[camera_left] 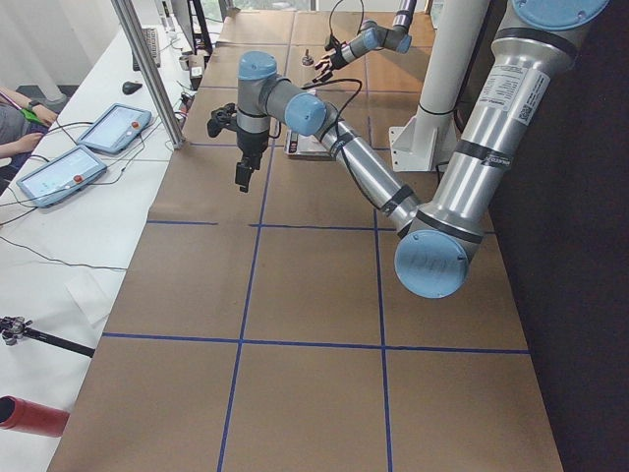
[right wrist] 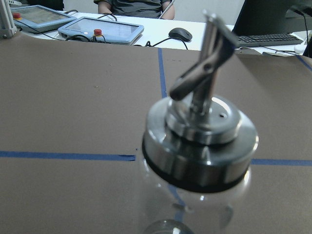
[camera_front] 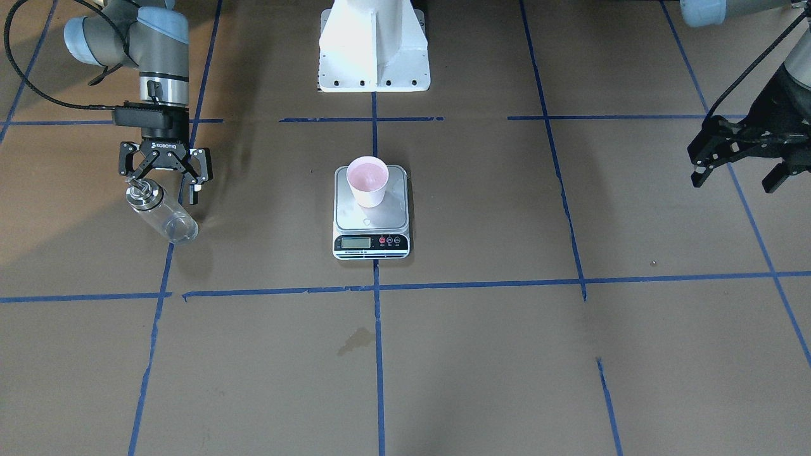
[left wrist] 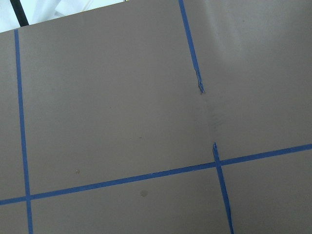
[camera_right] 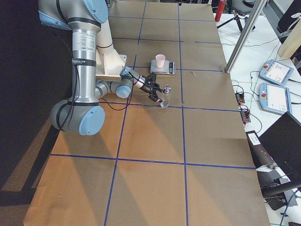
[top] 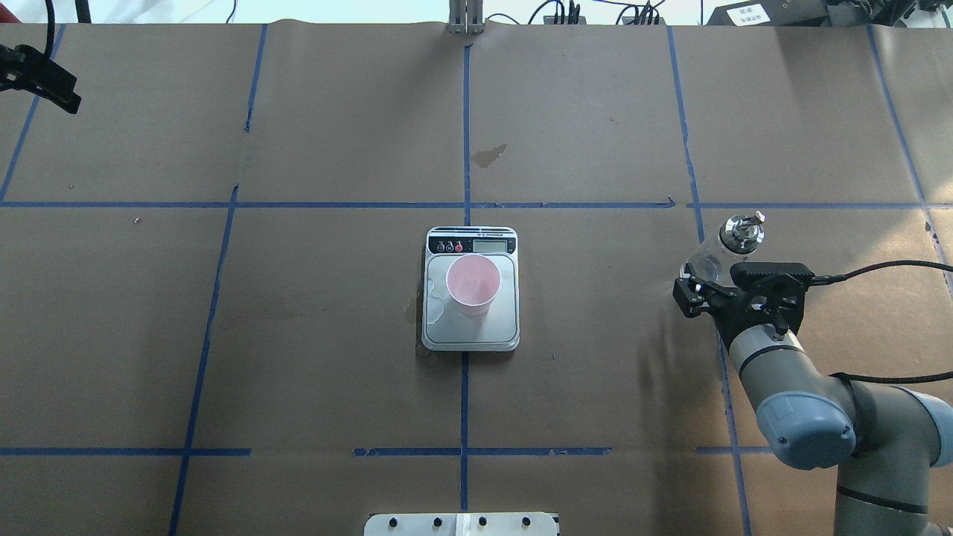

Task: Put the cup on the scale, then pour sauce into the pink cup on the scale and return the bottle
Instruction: 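Grasp the glass sauce bottle with the right gripper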

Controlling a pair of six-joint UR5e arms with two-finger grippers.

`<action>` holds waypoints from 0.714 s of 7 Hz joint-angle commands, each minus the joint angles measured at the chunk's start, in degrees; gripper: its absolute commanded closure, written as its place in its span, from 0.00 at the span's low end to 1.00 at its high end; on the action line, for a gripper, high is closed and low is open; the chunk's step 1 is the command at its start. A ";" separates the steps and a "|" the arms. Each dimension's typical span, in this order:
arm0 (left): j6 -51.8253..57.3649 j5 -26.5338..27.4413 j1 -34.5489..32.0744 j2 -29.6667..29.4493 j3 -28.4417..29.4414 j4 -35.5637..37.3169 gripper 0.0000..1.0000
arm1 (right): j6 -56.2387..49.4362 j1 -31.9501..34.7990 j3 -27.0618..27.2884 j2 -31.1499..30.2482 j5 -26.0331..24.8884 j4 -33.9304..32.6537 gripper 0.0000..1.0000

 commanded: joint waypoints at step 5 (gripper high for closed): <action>-0.09 -0.54 -0.09 -0.69 0.50 0.12 0.00 | -3.59 1.45 -2.98 1.61 -2.75 -0.05 0.00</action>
